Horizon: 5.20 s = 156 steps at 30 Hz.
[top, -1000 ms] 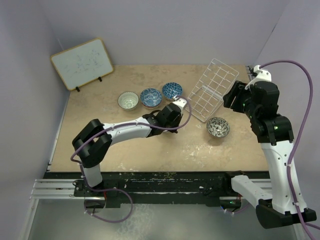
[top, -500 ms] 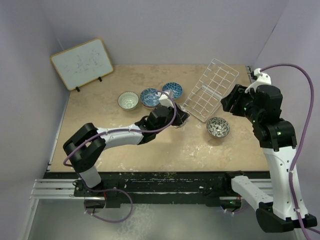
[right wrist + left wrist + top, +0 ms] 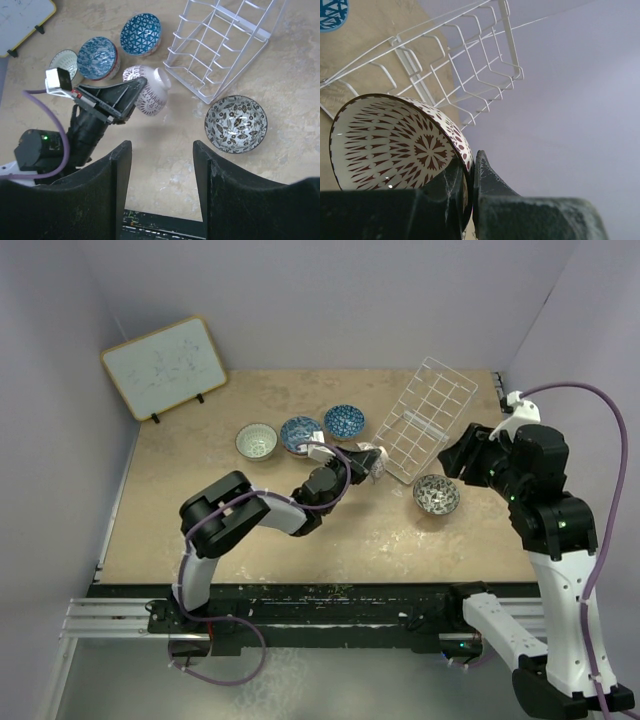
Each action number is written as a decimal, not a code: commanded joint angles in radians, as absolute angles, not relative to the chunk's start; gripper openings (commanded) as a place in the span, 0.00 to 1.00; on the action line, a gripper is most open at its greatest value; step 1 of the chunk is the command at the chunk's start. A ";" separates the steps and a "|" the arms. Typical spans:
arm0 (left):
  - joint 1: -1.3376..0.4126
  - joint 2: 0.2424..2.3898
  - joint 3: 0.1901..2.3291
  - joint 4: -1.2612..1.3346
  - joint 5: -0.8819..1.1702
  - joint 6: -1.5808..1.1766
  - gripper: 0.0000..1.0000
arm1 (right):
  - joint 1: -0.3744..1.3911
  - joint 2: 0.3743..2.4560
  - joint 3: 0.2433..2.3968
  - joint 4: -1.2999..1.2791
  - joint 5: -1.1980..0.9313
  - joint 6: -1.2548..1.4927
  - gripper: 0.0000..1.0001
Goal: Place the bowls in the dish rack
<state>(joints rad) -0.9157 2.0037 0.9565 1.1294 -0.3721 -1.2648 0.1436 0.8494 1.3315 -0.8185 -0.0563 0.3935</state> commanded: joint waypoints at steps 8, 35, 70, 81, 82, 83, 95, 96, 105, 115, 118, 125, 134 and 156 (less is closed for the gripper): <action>-0.942 2.134 1.216 1.470 -0.458 -1.317 0.00 | 0.142 0.833 1.313 -0.807 -0.079 0.396 0.55; -0.990 2.379 1.354 1.649 -0.613 -1.387 0.00 | 0.152 0.811 1.263 -0.807 -0.092 0.397 0.55; -0.986 2.582 1.488 1.649 -0.680 -1.583 0.06 | 0.153 0.812 1.212 -0.788 -0.129 0.376 0.55; -0.983 2.591 1.463 1.648 -0.686 -1.601 0.21 | 0.153 0.805 1.201 -0.781 -0.164 0.365 0.55; -0.984 2.591 1.460 1.647 -0.685 -1.601 0.24 | 0.154 0.805 1.199 -0.781 -0.165 0.365 0.55; -0.983 2.590 1.456 1.646 -0.685 -1.604 0.25 | 0.153 0.804 1.199 -0.783 -0.168 0.365 0.55; -0.980 2.548 1.384 1.571 -0.652 -1.656 0.48 | 0.154 0.799 1.199 -0.778 -0.194 0.374 0.55; -0.980 2.550 1.381 1.571 -0.644 -1.661 0.51 | 0.155 0.797 1.199 -0.779 -0.193 0.373 0.55; -0.973 2.489 1.295 1.559 -0.594 -1.631 0.99 | 0.154 0.798 1.204 -0.782 -0.189 0.373 0.55; -0.973 2.366 1.119 1.550 -0.526 -1.588 0.99 | 0.154 0.797 1.214 -0.782 -0.174 0.379 0.56; -0.974 2.297 1.045 1.502 -0.478 -1.577 0.99 | 0.153 0.798 1.231 -0.795 -0.167 0.380 0.56; -0.992 2.061 0.856 1.321 -0.341 -1.455 0.99 | 0.154 0.793 1.292 -0.803 -0.147 0.405 0.57; -1.057 1.733 0.964 0.634 -0.148 -1.039 0.99 | 0.154 0.835 1.479 -0.810 -0.080 0.446 0.59; -1.195 2.186 1.765 0.019 0.059 -0.017 0.99 | 0.153 0.909 1.748 -0.886 -0.014 0.420 0.65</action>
